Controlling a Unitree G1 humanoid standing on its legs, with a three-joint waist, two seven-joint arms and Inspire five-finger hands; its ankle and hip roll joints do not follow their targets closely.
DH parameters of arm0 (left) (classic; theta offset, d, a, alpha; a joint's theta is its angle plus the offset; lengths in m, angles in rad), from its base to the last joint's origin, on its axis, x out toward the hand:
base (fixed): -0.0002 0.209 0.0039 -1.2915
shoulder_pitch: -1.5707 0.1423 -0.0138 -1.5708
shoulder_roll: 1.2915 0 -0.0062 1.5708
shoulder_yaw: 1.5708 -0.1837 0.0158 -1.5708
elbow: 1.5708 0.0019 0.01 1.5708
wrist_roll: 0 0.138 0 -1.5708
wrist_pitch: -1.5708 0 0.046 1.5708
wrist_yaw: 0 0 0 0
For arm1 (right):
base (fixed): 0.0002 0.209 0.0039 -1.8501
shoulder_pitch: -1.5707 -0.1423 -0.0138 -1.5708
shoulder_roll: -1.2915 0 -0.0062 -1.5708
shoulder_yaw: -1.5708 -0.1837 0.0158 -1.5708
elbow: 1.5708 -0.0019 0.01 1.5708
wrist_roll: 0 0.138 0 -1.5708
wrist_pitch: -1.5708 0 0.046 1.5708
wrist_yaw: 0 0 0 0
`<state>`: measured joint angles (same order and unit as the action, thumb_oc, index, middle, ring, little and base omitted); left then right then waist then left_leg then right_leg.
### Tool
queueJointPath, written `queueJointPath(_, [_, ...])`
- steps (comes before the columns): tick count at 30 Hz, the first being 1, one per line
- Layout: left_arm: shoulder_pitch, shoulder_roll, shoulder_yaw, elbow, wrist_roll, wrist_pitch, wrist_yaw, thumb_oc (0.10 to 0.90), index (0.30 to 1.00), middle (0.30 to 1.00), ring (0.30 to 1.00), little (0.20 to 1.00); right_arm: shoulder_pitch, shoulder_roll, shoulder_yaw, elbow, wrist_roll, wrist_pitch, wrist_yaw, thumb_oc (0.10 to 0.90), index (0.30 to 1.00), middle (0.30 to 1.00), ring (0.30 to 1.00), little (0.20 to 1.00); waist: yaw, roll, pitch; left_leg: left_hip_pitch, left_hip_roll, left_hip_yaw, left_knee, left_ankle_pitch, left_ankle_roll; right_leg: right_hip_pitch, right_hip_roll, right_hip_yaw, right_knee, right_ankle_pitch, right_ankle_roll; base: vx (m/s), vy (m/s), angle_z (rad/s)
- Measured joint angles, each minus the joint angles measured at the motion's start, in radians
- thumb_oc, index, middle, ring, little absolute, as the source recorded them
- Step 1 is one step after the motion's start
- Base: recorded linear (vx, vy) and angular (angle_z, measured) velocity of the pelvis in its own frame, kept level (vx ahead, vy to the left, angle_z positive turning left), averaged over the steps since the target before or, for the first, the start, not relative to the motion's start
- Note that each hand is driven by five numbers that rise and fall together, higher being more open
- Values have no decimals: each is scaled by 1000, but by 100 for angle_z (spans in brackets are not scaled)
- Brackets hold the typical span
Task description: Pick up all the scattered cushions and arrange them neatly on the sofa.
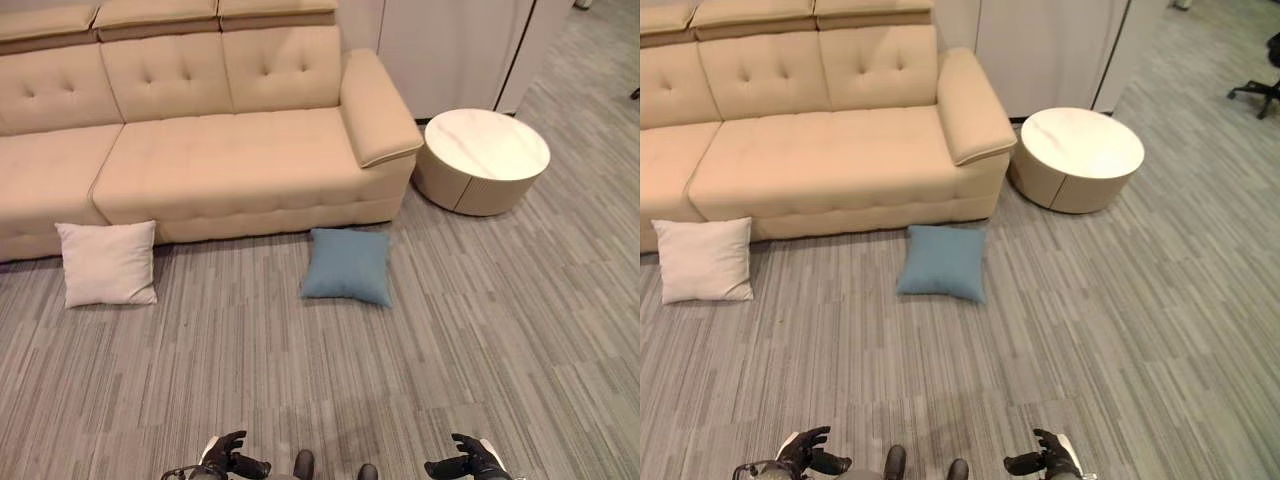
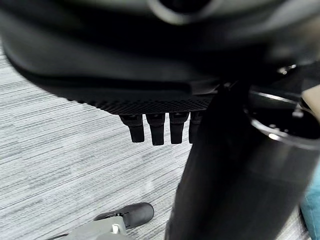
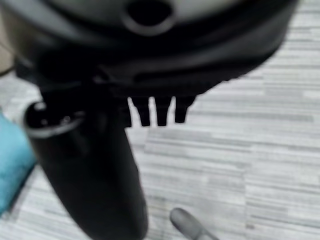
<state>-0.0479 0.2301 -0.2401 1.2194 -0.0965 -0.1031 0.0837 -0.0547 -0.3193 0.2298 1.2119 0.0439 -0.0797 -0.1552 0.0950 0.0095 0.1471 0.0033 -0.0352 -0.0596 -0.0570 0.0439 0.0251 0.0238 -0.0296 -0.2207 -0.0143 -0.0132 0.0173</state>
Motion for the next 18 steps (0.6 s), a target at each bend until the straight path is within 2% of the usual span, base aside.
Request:
queueJointPath(6, [6,-2,3,-1,0,0,2,800,900,900,900,900,13,18,-1,2,1,0,-1,800,900,900,900,900,-1,-7,-4,16,2,-19,-5,3,-4,59,13,-21,-78,17,-12,37,-98,11])
queueJointPath(10, [1,-8,2,-1,-1,0,9,800,900,900,900,900,12,22,-1,4,5,-2,-2,800,900,900,900,900,-6,-7,-4,4,10,-44,13,12,-21,67,26,-23,-78,13,-11,-31,-130,20])
queueJointPath(12, [-29,-9,-6,-2,-2,0,13,800,900,900,900,900,-1,25,0,23,6,-7,-2,800,900,900,900,900,-10,-23,6,-57,1,-61,93,13,-35,56,24,-22,-78,12,-11,-25,-78,38])
queueJointPath(15, [-44,-8,-13,-2,-4,-1,18,800,900,900,900,900,-22,26,0,41,8,-7,-4,800,900,900,900,900,-6,-43,20,-91,-1,-60,150,28,-58,54,27,-25,-78,9,-36,7,-35,9])
queueJointPath(17, [-64,-4,-8,-2,-22,-2,21,800,900,900,900,900,-32,26,-1,40,11,-10,-5,800,900,900,900,900,-4,-63,37,-142,-5,-54,230,29,-82,51,21,-25,-79,10,-74,91,4,0])
queueJointPath(18, [-71,-3,0,-1,-23,-2,22,800,900,900,900,900,-33,26,0,40,11,-10,-9,800,900,900,900,900,0,-74,43,-165,2,-40,276,9,-75,53,24,-30,-85,9,-83,136,32,-2])
